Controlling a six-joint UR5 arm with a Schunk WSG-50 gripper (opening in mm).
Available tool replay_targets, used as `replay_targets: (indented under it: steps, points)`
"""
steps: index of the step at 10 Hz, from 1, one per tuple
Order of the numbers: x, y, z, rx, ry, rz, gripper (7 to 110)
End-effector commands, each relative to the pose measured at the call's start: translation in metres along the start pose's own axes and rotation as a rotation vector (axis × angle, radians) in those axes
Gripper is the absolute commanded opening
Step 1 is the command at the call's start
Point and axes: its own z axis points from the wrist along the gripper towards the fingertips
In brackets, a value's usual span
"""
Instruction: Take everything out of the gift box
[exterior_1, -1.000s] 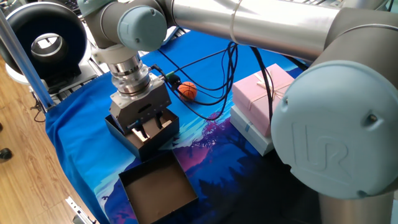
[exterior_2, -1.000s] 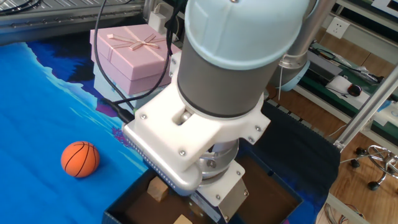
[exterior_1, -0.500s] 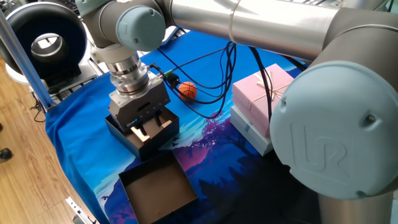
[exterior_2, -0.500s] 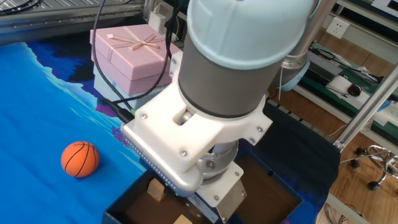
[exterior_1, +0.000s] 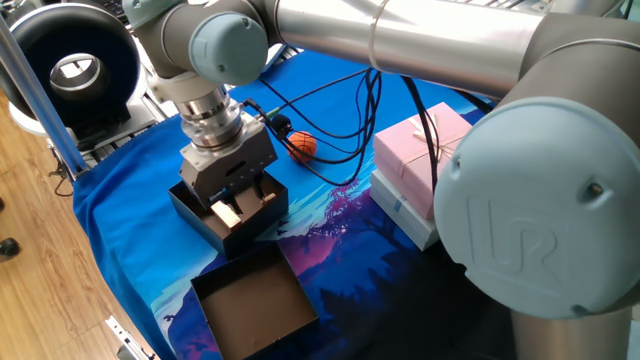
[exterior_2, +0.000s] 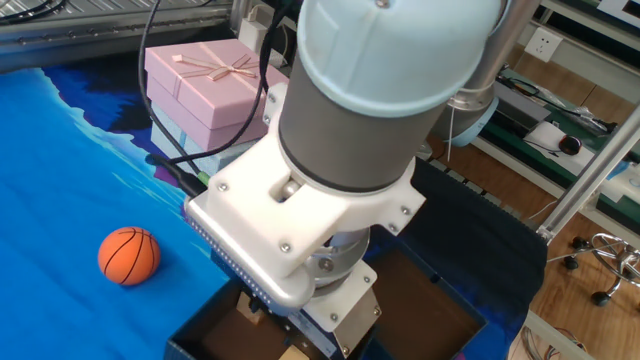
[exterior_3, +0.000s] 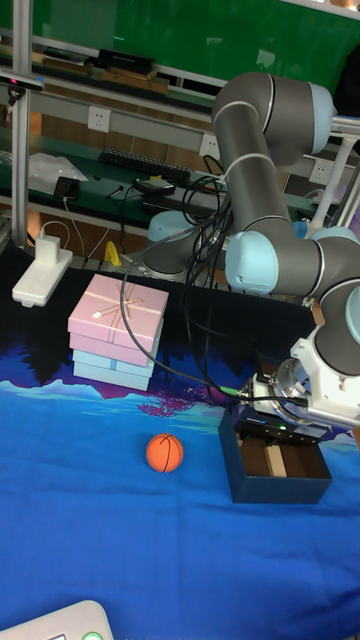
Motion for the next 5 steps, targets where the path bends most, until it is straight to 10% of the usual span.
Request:
replay_targets:
  steps: [1,5]
  points:
    - [0.005,0.008,0.001,-0.035,0.019,0.017,44]
    - [0.008,0.018,0.005,-0.066,0.03,0.031,44]
